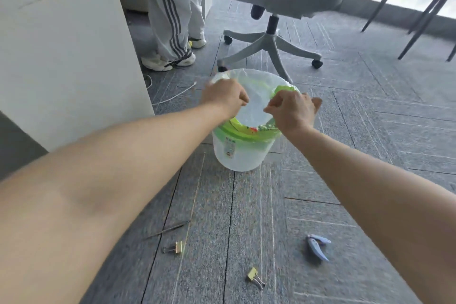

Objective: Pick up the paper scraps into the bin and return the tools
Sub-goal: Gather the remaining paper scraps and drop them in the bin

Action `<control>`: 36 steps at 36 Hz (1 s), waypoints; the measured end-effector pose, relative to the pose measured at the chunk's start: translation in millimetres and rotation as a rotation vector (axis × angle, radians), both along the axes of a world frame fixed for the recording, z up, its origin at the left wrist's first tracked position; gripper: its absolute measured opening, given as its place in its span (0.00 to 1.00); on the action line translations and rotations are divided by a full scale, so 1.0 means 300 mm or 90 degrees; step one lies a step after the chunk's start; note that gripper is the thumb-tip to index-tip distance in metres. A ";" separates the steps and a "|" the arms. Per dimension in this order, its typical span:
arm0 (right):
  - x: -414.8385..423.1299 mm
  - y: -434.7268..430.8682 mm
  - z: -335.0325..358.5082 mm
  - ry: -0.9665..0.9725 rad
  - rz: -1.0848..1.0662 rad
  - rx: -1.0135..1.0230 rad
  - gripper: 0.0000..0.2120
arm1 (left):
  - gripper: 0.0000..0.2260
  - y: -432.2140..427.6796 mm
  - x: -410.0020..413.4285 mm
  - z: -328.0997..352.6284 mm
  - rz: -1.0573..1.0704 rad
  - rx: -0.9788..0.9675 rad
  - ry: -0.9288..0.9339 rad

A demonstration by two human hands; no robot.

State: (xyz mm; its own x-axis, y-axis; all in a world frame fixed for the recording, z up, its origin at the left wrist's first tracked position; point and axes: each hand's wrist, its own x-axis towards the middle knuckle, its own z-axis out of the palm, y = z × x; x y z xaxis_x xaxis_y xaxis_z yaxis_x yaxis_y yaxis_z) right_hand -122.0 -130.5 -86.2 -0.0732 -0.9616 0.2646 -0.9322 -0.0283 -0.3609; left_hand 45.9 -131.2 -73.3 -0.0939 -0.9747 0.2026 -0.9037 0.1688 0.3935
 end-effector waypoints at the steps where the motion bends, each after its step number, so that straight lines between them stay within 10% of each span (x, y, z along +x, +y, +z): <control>1: -0.005 -0.007 0.004 0.016 0.002 0.002 0.08 | 0.05 -0.009 -0.001 -0.004 0.003 0.021 -0.007; 13: -0.012 0.031 -0.020 0.091 0.176 0.059 0.16 | 0.14 -0.039 0.016 -0.020 -0.048 0.042 -0.128; 22: -0.076 0.346 -0.219 -0.134 0.153 -0.134 0.13 | 0.15 0.298 0.030 -0.202 -0.175 -0.182 0.083; 36: -0.317 0.716 -0.731 -0.043 -0.145 0.333 0.32 | 0.17 0.617 0.002 -0.692 -0.126 0.198 0.004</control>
